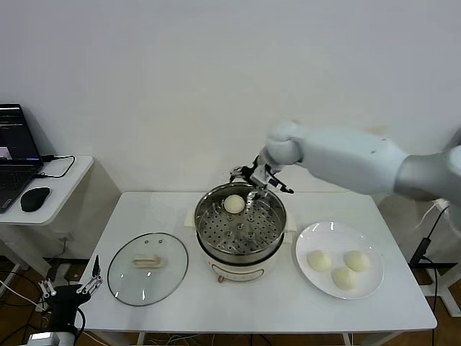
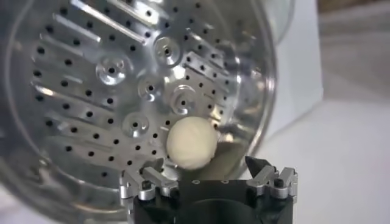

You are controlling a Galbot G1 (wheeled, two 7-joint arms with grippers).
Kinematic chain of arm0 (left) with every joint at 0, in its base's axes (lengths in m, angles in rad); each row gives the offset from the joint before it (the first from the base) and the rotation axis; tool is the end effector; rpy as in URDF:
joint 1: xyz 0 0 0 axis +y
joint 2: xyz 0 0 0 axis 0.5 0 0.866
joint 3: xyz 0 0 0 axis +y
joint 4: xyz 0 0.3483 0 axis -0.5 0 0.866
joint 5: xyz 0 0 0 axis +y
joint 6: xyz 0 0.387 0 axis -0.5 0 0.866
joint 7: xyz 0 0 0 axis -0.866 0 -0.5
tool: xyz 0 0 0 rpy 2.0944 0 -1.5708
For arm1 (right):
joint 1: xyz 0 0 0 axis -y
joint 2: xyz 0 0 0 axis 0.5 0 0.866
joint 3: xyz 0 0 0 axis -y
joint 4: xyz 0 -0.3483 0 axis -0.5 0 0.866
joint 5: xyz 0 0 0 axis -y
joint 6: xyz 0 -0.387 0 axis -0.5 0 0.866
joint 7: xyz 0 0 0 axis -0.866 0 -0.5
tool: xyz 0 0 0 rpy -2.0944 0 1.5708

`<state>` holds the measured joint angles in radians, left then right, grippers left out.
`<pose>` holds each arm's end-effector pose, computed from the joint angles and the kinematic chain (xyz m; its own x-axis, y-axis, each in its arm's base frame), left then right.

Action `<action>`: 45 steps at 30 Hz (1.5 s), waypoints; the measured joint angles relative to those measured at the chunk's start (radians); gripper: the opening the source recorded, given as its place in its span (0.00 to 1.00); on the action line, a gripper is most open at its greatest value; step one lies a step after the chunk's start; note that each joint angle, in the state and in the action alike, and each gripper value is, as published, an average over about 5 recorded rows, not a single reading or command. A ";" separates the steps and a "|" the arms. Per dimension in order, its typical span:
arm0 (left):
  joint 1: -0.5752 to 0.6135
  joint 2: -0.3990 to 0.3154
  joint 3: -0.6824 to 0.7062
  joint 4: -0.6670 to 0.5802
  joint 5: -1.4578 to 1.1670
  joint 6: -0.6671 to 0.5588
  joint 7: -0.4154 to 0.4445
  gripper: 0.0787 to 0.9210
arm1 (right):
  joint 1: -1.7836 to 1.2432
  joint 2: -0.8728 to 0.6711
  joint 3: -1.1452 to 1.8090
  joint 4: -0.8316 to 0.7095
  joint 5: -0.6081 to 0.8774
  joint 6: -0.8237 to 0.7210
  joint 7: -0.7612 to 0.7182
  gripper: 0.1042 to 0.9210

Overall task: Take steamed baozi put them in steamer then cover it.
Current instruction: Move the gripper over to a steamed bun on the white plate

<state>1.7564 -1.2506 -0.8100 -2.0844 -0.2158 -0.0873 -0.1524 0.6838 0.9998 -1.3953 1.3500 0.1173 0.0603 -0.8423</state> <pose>0.1671 0.1402 -0.3017 -0.9779 -0.2086 0.0140 -0.2007 0.9557 0.2152 0.5696 0.0646 -0.0384 -0.3702 -0.3119 0.8750 -0.5838 -0.6546 -0.4803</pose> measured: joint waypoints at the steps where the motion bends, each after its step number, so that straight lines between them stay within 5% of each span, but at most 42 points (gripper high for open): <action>1: 0.001 0.000 0.002 -0.003 0.001 0.000 0.000 0.88 | 0.010 -0.028 -0.002 0.028 0.015 -0.034 -0.007 0.88; 19: 0.002 0.007 0.010 -0.007 0.011 0.001 0.002 0.88 | -0.044 -0.488 -0.019 0.334 0.048 -0.318 -0.058 0.88; 45: 0.009 0.006 -0.009 0.017 0.010 0.002 0.002 0.88 | -0.560 -0.469 0.320 0.142 -0.077 -0.344 -0.039 0.88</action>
<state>1.7655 -1.2451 -0.8185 -2.0673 -0.2062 -0.0853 -0.1504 0.1240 0.5306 -1.0748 1.4921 0.0400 -0.2841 -0.8810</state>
